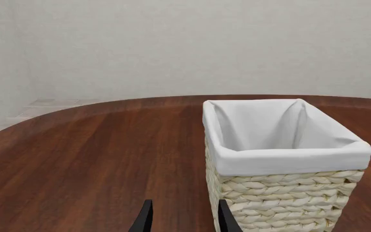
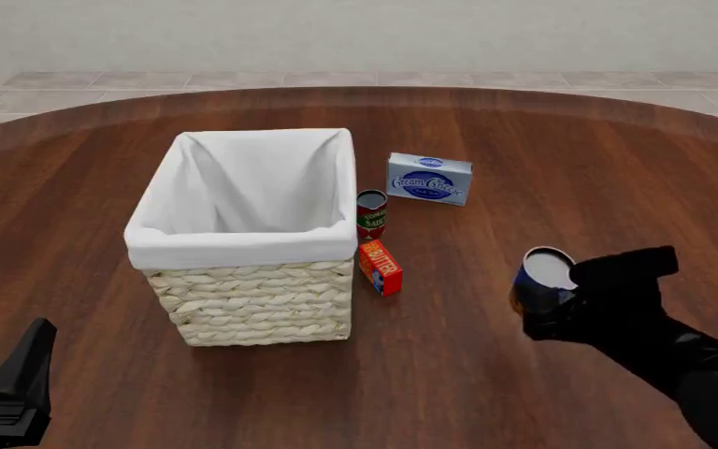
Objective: Pick up the alphabet soup and put it in the basket.
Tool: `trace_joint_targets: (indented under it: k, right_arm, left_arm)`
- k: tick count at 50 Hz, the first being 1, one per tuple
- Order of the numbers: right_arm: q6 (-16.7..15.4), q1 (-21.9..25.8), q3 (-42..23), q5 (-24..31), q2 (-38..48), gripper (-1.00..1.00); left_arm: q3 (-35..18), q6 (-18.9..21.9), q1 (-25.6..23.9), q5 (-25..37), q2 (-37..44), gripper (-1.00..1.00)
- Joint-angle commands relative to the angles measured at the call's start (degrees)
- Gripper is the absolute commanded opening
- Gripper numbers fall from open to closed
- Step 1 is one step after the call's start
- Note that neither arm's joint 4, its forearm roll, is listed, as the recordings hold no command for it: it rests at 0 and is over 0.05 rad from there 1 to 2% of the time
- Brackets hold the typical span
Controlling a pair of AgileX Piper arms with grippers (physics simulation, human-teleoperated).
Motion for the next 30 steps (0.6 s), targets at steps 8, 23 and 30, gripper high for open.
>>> trace_joint_targets:
  k: [8,23,30]
  right_arm:
    - [-1.42,0.53,-4.75,11.11,-10.01,-1.0]
    - [-4.07,1.07,-8.89,16.11,-12.88,-1.0]
    - [-4.58,1.78,-11.52,18.59,-13.47,-1.0]
  left_arm:
    - [0.0,0.0,0.0,0.0,0.0,1.0]
    - [0.0,0.0,0.0,0.0,0.0,1.0]
    - [0.0,0.0,0.0,0.0,0.0,1.0]
